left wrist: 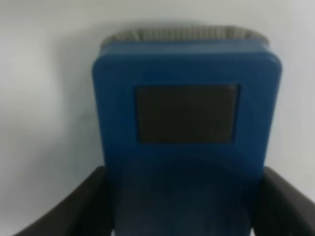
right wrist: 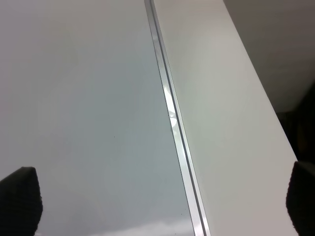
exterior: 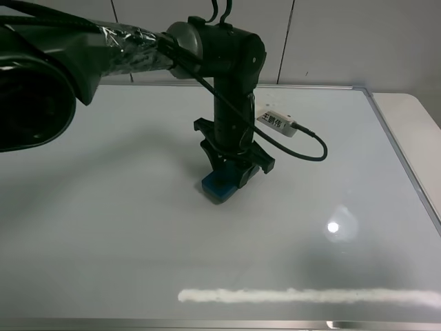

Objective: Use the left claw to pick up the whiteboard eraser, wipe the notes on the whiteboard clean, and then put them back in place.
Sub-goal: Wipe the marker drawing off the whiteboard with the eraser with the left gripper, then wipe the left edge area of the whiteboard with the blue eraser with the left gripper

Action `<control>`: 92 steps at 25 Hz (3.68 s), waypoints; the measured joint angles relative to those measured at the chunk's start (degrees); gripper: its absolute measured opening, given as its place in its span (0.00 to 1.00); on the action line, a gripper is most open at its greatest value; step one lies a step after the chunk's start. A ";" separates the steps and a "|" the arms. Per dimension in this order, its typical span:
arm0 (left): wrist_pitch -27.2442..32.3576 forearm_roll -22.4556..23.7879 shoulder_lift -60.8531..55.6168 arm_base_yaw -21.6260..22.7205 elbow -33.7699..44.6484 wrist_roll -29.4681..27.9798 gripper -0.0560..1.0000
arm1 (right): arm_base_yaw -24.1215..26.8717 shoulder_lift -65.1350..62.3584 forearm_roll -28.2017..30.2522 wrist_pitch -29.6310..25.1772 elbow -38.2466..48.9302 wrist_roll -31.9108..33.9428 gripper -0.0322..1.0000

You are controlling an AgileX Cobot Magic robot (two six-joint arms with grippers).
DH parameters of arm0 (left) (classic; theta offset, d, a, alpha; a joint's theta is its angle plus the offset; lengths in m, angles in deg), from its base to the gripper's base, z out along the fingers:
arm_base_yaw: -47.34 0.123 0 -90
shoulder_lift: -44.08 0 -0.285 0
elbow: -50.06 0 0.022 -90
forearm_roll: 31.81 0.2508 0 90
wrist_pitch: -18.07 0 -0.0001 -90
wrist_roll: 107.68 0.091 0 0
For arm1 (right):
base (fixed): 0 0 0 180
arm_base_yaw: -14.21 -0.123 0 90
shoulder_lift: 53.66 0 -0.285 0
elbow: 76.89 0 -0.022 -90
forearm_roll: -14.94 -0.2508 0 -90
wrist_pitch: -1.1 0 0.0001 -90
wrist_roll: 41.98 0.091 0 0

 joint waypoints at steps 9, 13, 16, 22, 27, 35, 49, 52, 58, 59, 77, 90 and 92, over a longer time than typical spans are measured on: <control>1.01 -1.84 1.03 4.55 -1.27 0.00 0.58 | 0.00 0.00 0.00 0.00 0.00 0.00 0.99; 1.09 0.27 1.03 8.25 -1.34 -0.29 0.58 | 0.00 0.00 0.00 0.00 0.00 0.00 0.99; 1.13 2.85 0.86 11.97 -1.44 -1.63 0.58 | 0.00 0.00 0.00 0.00 0.00 0.00 0.99; 0.79 5.96 -0.82 14.92 0.07 -3.04 0.58 | 0.00 0.00 0.00 0.00 0.00 0.00 0.99; 0.31 5.43 -5.31 15.45 8.80 -3.57 0.58 | 0.00 0.00 0.00 0.00 0.00 0.00 0.99; -6.87 3.46 -14.40 14.37 26.57 -3.66 0.58 | 0.00 0.00 0.00 0.00 0.00 0.00 0.99; -11.13 4.38 -17.96 2.50 35.85 -5.51 0.58 | 0.00 0.00 0.00 0.00 0.00 0.00 0.99; -11.23 2.99 -18.49 -0.92 36.01 -5.58 0.58 | 0.00 0.00 0.00 0.00 0.00 0.00 0.99; -11.38 3.76 -22.51 2.72 36.01 -5.01 0.58 | 0.00 0.00 0.00 0.00 0.00 0.00 0.99; -11.21 3.76 -23.26 4.65 36.01 -5.01 0.58 | 0.00 0.00 0.00 0.00 0.00 0.00 0.99; -9.52 3.20 -29.99 39.57 36.01 -4.06 0.58 | 0.00 0.00 0.00 0.00 0.00 0.00 0.99; -11.77 3.12 -26.37 42.72 36.01 -3.48 0.58 | 0.00 0.00 0.00 0.00 0.00 0.00 0.99; -12.16 3.12 -25.47 42.72 36.01 -3.46 0.58 | 0.00 0.00 0.00 0.00 0.00 0.00 0.99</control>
